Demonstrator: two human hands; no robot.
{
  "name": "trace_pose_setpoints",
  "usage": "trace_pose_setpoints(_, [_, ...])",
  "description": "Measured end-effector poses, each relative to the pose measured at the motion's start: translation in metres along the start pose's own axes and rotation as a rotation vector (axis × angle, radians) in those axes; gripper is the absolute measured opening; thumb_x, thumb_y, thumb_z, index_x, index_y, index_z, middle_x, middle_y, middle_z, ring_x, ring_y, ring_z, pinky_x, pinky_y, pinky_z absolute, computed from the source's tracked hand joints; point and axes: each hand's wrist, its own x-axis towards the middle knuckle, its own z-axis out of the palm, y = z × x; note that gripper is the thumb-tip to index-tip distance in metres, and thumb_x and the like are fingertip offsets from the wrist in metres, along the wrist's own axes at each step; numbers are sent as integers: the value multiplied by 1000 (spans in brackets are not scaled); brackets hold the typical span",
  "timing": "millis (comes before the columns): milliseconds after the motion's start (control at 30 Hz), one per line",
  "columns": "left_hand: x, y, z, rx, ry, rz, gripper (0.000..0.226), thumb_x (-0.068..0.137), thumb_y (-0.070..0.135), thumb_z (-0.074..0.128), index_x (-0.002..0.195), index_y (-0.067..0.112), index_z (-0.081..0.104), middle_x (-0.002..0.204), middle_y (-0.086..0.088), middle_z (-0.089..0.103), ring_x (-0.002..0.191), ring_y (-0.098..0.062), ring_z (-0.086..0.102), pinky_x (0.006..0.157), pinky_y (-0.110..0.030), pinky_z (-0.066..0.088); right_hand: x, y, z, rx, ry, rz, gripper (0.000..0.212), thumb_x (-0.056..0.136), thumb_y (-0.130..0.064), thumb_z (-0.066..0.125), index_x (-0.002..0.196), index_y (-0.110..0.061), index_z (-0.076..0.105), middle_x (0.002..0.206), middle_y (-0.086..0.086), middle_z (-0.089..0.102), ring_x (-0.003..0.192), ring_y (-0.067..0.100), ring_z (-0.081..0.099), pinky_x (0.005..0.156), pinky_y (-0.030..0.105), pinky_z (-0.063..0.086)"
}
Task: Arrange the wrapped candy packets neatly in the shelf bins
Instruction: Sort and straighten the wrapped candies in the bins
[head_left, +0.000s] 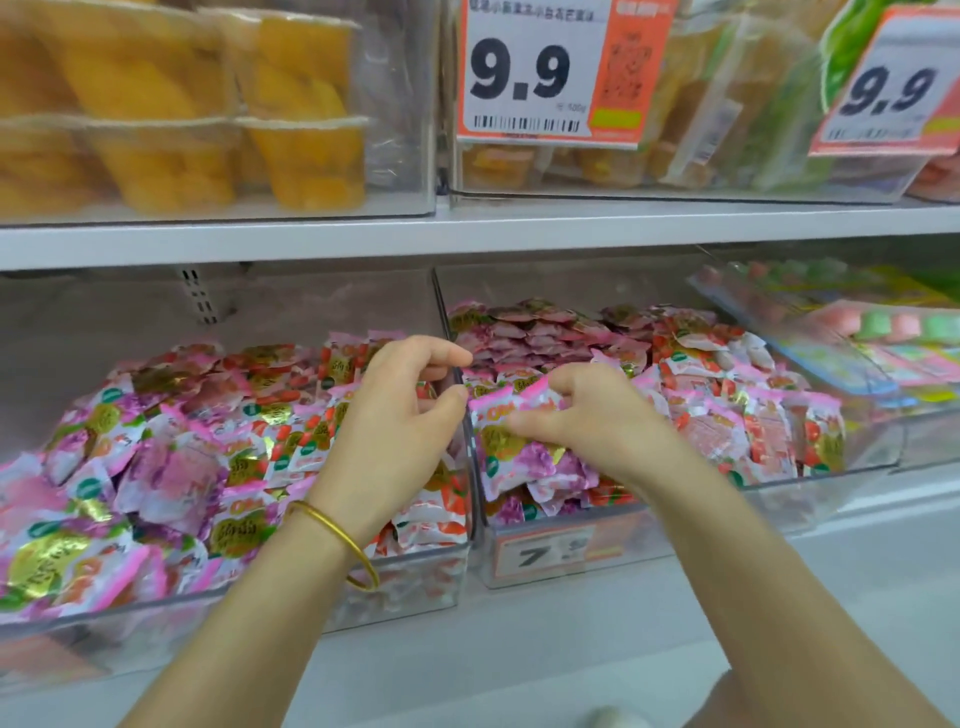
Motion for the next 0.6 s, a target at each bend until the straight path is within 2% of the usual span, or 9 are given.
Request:
trace_pose_setpoints(67, [-1, 1, 0, 3, -4, 1, 24, 89, 8, 54, 100, 30, 55, 114, 3, 53, 100, 6, 50, 70, 3, 39, 1, -6, 14, -262, -77, 31, 45, 77, -40, 73, 68, -15, 37, 60, -3, 34, 55, 14, 38, 50, 29, 28])
trace_pose_setpoints(133, [-2, 2, -1, 5, -14, -3, 24, 89, 9, 54, 100, 30, 55, 113, 2, 53, 94, 10, 51, 68, 3, 40, 1, -8, 21, -381, -111, 51, 42, 79, -41, 70, 75, -14, 39, 69, -2, 41, 66, 18, 46, 55, 31, 34])
trace_pose_setpoints(233, [-3, 1, -2, -18, -26, -22, 23, 89, 11, 54, 101, 30, 56, 113, 0, 51, 77, 18, 50, 63, 0, 43, 1, -9, 19, -362, -128, 48, 37, 79, -40, 72, 80, -15, 44, 80, 1, 49, 72, 17, 50, 57, 31, 38])
trace_pose_setpoints(300, [-4, 1, -2, -23, -36, -23, 23, 89, 12, 54, 101, 31, 55, 113, 1, 51, 75, 18, 49, 63, -1, 44, 0, -10, 13, -287, -143, 44, 47, 78, -40, 73, 107, -9, 53, 106, 7, 58, 95, 22, 56, 74, 31, 45])
trace_pose_setpoints(367, [-4, 2, -2, -20, -43, -20, 22, 90, 13, 54, 100, 33, 55, 113, 2, 51, 79, 15, 50, 65, -2, 45, -2, -9, 3, -211, -130, 63, 60, 77, -39, 73, 121, -4, 52, 120, 10, 57, 108, 22, 54, 81, 27, 42])
trace_pose_setpoints(400, [-4, 2, -2, -19, -43, -22, 22, 90, 13, 54, 100, 33, 54, 113, 2, 51, 83, 12, 51, 66, -2, 45, -3, -7, -3, -183, -117, 62, 56, 78, -38, 73, 118, -4, 54, 114, 9, 59, 104, 22, 55, 78, 28, 42])
trace_pose_setpoints(433, [-4, 2, -2, -20, -43, -27, 22, 90, 13, 53, 101, 33, 55, 113, 3, 51, 86, 9, 50, 67, -3, 45, -4, -4, -9, -155, -100, 48, 44, 79, -36, 73, 106, -5, 57, 99, 7, 60, 92, 20, 57, 70, 29, 42])
trace_pose_setpoints(500, [-4, 2, -2, -20, -45, -35, 22, 90, 13, 53, 102, 31, 55, 113, 3, 51, 84, 9, 51, 68, -1, 44, -4, 0, -20, -109, -1, 40, 31, 84, -33, 68, 81, -8, 50, 73, 5, 49, 66, 15, 46, 54, 28, 32])
trace_pose_setpoints(600, [-3, 2, -2, -14, -45, -30, 21, 91, 13, 53, 104, 29, 56, 114, 3, 51, 75, 18, 49, 67, 2, 41, 5, 5, -29, -11, 159, 82, 30, 94, -28, 55, 90, 1, 50, 79, 15, 47, 69, 19, 41, 58, 32, 30])
